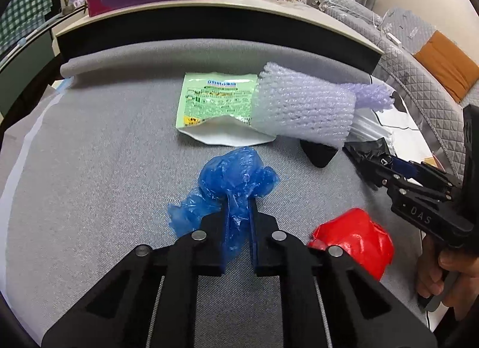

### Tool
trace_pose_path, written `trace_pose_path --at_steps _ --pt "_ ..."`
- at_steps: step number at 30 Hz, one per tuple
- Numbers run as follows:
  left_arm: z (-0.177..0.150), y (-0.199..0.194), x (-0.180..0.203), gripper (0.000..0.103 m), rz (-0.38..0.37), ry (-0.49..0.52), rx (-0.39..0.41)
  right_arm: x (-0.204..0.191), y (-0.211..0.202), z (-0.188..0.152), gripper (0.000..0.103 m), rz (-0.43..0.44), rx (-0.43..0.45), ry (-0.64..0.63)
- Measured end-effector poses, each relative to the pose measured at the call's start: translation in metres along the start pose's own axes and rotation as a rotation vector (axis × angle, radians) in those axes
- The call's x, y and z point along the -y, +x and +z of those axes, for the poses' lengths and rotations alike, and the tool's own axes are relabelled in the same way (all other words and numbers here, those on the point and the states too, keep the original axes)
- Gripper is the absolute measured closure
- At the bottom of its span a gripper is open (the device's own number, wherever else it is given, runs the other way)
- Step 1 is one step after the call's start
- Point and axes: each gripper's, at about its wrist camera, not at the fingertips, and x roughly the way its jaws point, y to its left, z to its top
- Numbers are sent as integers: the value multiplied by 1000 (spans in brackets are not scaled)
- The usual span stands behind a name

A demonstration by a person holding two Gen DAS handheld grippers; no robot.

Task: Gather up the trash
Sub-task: 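Grasp the black plastic bag with the right gripper while the left grasps the blue plastic bag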

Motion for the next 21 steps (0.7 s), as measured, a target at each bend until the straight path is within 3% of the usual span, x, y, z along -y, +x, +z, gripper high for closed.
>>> trace_pose_path --at_steps 21 --pt "9 -41 31 95 -46 46 117 8 -68 -1 60 0 127 -8"
